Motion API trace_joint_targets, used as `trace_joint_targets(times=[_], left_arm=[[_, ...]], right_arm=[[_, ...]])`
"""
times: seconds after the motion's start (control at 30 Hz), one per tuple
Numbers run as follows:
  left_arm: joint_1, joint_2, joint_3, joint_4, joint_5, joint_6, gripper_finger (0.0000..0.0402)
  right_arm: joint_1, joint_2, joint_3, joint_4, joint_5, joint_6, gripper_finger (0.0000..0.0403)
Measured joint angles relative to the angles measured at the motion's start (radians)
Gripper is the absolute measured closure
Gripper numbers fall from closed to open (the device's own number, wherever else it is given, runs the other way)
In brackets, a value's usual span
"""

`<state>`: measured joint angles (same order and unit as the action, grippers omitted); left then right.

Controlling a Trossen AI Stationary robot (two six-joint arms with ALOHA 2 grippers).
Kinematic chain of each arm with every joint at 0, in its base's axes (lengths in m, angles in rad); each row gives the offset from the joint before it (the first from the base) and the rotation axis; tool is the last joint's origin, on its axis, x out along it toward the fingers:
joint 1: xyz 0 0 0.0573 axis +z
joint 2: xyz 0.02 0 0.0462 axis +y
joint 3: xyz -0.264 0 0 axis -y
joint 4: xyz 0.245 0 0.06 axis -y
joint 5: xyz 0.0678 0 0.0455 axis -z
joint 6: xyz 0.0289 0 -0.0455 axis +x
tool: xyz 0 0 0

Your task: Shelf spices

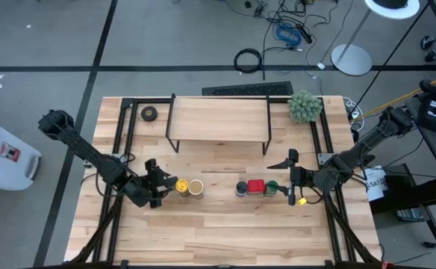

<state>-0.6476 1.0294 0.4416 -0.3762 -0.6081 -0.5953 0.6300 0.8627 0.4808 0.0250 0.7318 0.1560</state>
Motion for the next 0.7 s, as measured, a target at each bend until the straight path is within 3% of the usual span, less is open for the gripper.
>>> trace_joint_targets(times=[0.23, 0.5, 0.7], left_arm=[[0.0, 0.0, 0.075, -0.038, -0.018, 0.035, 0.0115], [0.0, 0.0, 0.196, -0.196, -0.148, 0.035, 0.0115], [0.0, -0.001, 0.277, -0.207, -0.172, 0.036, 0.0116]], right_arm=[[0.0, 0.0, 0.0, 0.0, 0.001, 0.019, 0.0131], [0.0, 0.0, 0.0, 0.0, 0.0, 0.02, 0.0131], [0.0, 0.0, 0.0, 0.0, 0.0, 0.025, 0.0155]])
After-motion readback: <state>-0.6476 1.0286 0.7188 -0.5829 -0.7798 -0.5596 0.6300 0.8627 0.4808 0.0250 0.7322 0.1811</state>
